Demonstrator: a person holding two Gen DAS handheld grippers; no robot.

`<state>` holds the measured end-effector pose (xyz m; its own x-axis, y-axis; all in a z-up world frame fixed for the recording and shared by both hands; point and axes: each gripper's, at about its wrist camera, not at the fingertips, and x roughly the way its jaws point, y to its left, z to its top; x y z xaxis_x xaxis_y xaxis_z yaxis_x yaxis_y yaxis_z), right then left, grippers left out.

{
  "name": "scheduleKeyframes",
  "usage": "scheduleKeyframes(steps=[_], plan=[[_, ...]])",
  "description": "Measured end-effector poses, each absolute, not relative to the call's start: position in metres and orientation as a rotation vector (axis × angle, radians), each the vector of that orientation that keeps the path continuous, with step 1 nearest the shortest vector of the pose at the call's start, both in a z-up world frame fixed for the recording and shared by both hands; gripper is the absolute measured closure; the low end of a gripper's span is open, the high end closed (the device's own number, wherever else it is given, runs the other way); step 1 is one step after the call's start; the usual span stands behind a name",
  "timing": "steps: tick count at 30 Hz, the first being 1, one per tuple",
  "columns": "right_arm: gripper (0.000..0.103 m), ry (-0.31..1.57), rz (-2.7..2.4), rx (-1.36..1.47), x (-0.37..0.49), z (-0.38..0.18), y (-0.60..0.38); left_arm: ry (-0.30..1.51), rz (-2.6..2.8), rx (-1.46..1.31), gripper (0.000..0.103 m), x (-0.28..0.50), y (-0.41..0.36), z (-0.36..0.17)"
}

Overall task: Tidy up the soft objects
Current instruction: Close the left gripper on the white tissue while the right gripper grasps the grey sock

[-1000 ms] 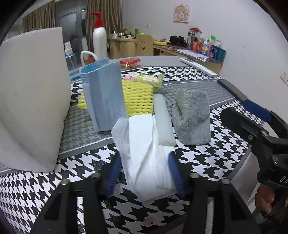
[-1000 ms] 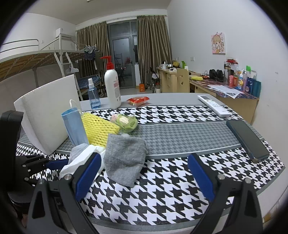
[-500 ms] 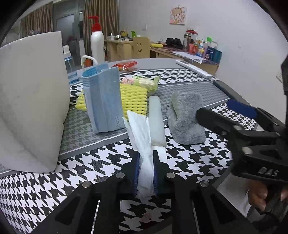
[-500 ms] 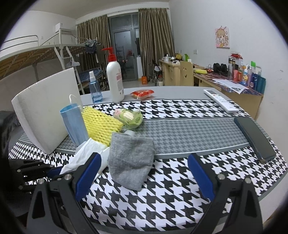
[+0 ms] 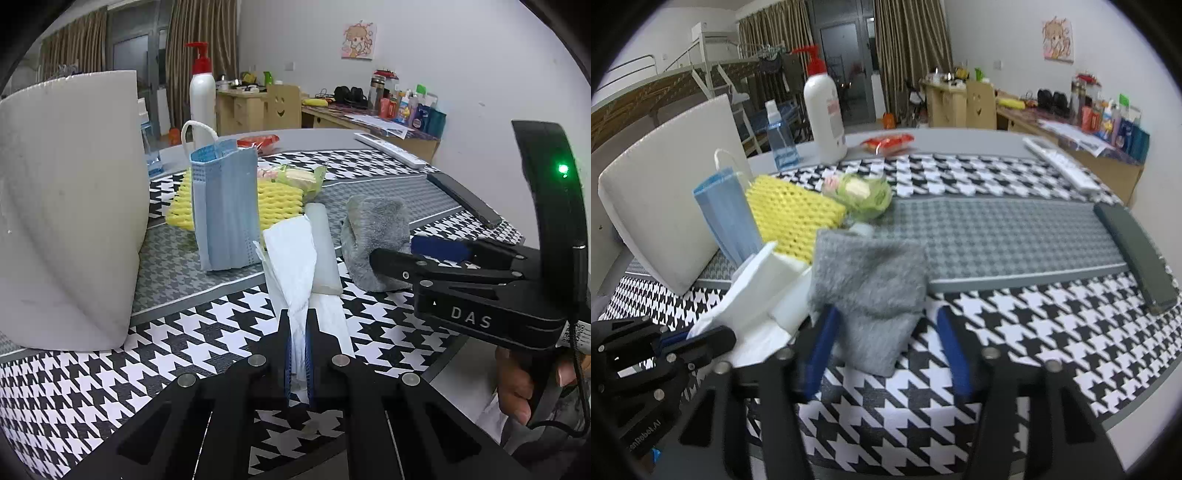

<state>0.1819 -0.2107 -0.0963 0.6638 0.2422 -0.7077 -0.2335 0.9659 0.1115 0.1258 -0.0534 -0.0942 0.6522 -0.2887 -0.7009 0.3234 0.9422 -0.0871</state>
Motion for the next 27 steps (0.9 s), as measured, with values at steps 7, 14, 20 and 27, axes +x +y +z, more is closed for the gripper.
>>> scheduleKeyframes(steps=[7, 14, 20, 27], plan=[[0.074, 0.820, 0.273, -0.008, 0.180, -0.101, -0.208, 0.788, -0.357, 0.045, 0.099, 0.125, -0.050, -0.094], [0.090, 0.812, 0.272, -0.010, 0.178, -0.097, -0.206, 0.770, -0.353, 0.043, 0.100, 0.123, -0.047, -0.089], [0.092, 0.763, 0.259, -0.007, 0.170, -0.082, -0.210, 0.711, -0.332, 0.065, 0.100, 0.114, -0.044, -0.072], [0.093, 0.695, 0.261, -0.003, 0.156, -0.060, -0.213, 0.659, -0.345, 0.065, 0.101, 0.106, -0.042, -0.053]])
